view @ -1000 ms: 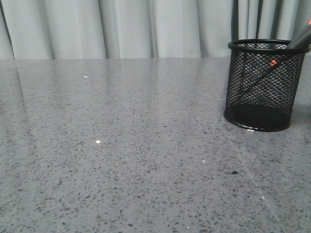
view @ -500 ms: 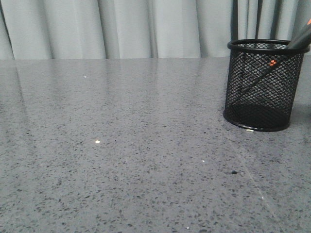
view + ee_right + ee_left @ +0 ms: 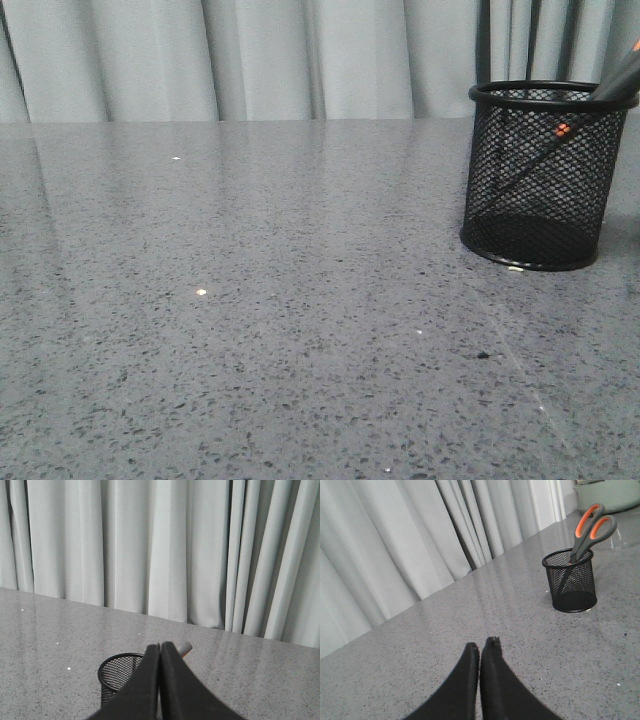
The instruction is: Put scissors into bucket
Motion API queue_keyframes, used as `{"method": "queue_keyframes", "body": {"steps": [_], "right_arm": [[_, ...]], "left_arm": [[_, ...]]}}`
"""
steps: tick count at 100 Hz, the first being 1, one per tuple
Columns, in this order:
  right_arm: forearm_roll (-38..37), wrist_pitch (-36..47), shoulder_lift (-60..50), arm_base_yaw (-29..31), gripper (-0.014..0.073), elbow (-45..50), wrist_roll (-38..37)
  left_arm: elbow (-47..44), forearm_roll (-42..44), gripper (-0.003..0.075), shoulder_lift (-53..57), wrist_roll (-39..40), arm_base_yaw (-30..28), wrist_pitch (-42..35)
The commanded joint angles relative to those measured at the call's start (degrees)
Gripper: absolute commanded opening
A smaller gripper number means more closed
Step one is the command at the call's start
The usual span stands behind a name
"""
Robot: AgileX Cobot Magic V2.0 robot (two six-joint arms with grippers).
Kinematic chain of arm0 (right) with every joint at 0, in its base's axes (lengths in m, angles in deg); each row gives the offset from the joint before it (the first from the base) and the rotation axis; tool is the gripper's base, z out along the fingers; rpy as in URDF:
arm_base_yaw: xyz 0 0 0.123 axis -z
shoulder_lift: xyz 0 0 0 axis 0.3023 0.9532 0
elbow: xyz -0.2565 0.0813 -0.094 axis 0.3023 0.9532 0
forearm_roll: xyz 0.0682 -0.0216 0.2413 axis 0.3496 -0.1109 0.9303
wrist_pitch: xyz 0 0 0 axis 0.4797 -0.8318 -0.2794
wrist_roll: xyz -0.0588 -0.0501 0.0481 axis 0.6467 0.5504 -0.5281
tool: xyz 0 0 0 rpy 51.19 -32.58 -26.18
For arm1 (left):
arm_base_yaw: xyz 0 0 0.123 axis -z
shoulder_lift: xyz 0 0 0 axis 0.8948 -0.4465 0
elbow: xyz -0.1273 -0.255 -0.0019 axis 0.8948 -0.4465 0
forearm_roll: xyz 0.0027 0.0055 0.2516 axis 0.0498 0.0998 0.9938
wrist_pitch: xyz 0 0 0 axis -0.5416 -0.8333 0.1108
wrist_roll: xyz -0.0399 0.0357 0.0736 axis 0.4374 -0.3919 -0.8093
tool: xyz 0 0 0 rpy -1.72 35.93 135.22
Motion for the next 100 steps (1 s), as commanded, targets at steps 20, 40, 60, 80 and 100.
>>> {"method": "queue_keyframes", "body": {"steps": [20,40,60,80,100], "right_arm": [[0.97,3.51,0.83,0.21,-0.0046,-1.11,0.52],[0.97,3.44,0.83,0.21,-0.0046,-1.11,0.52],[0.97,3.44,0.83,0.21,-0.0046,-1.11,0.52],[0.97,3.44,0.83,0.21,-0.0046,-1.11,0.52],[0.97,3.44,0.83,0.21,-0.0046,-1.11,0.52]], "left_arm": [[1.42,0.1,-0.002,-0.61,0.61,0.37,-4.45],[0.92,-0.06,-0.002,-0.61,0.49,0.37,-2.97],[-2.06,-2.08,-0.002,1.16,-9.5,-3.23,-6.83],[-11.62,-12.39,-0.002,1.16,-13.65,-16.64,-18.87],[-24.45,-20.73,-0.002,1.16,-12.39,-32.45,-38.92]]}}
